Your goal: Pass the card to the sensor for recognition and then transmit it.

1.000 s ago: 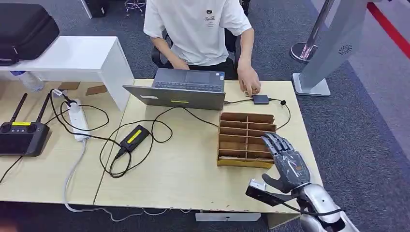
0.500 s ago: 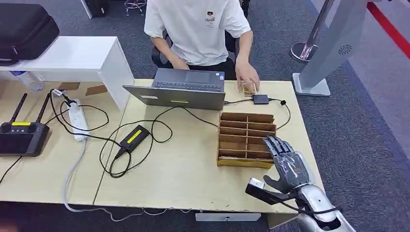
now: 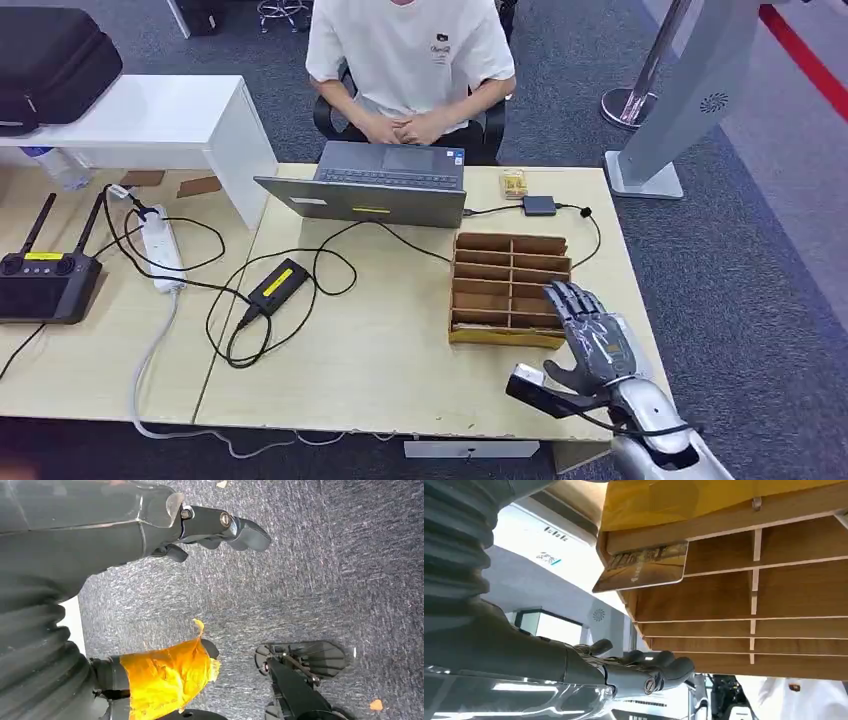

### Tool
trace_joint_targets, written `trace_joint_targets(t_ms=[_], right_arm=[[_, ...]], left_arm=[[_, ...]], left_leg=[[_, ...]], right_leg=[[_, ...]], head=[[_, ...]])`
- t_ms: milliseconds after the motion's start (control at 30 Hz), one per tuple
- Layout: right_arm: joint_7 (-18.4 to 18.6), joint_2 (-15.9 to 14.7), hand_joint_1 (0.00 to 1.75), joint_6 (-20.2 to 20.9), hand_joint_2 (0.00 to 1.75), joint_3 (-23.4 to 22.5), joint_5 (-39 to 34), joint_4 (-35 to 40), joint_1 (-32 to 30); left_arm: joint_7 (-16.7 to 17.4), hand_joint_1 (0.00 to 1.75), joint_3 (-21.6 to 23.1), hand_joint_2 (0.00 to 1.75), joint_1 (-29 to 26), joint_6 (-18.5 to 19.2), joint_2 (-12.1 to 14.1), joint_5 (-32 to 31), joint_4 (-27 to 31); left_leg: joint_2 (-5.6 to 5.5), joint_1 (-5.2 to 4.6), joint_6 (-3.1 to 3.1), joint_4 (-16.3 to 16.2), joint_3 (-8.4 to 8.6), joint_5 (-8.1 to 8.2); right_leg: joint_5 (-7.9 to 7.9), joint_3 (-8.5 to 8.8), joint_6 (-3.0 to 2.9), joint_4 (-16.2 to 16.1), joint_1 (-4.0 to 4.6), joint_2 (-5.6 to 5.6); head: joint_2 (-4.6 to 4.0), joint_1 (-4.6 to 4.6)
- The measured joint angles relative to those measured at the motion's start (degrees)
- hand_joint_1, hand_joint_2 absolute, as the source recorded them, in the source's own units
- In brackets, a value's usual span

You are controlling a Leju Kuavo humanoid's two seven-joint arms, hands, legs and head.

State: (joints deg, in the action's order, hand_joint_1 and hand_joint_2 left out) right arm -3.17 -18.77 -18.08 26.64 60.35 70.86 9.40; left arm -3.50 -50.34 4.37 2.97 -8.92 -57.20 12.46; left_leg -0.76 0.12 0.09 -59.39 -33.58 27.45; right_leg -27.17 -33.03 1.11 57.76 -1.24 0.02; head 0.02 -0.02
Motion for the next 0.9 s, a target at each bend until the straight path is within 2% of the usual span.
trace_joint_targets(t_ms=[633,667,900], right_arm=[[-0.4,0.8,0.00,-0.4,1.75,-0.2,-0.2,-2.4,2.0],[-0.4,0.9,1.75,-0.4,1.75,-0.2,-0.2,-2.5,2.0],[-1.2,0.9,1.75,-0.3,1.75,-0.5,-1.4,-2.6,1.8]], left_arm=[[0.1,0.00,0.0,1.75,0.2,0.0,-0.2,-0.4,0.0],[0.1,0.00,0.0,1.75,0.2,0.0,-0.2,-0.4,0.0],[0.1,0.00,0.0,1.75,0.2,0.1,-0.2,-0.5,0.0]], left_leg=[[0.00,0.00,0.00,0.0,0.00,0.00],[0.00,0.00,0.00,0.0,0.00,0.00],[0.00,0.00,0.00,0.0,0.01,0.00]], right_leg=[[0.00,0.00,0.00,0.0,0.00,0.00],[0.00,0.00,0.00,0.0,0.00,0.00],[0.00,0.00,0.00,0.0,0.00,0.00]], head=[[0.00,0.00],[0.00,0.00],[0.00,0.00]])
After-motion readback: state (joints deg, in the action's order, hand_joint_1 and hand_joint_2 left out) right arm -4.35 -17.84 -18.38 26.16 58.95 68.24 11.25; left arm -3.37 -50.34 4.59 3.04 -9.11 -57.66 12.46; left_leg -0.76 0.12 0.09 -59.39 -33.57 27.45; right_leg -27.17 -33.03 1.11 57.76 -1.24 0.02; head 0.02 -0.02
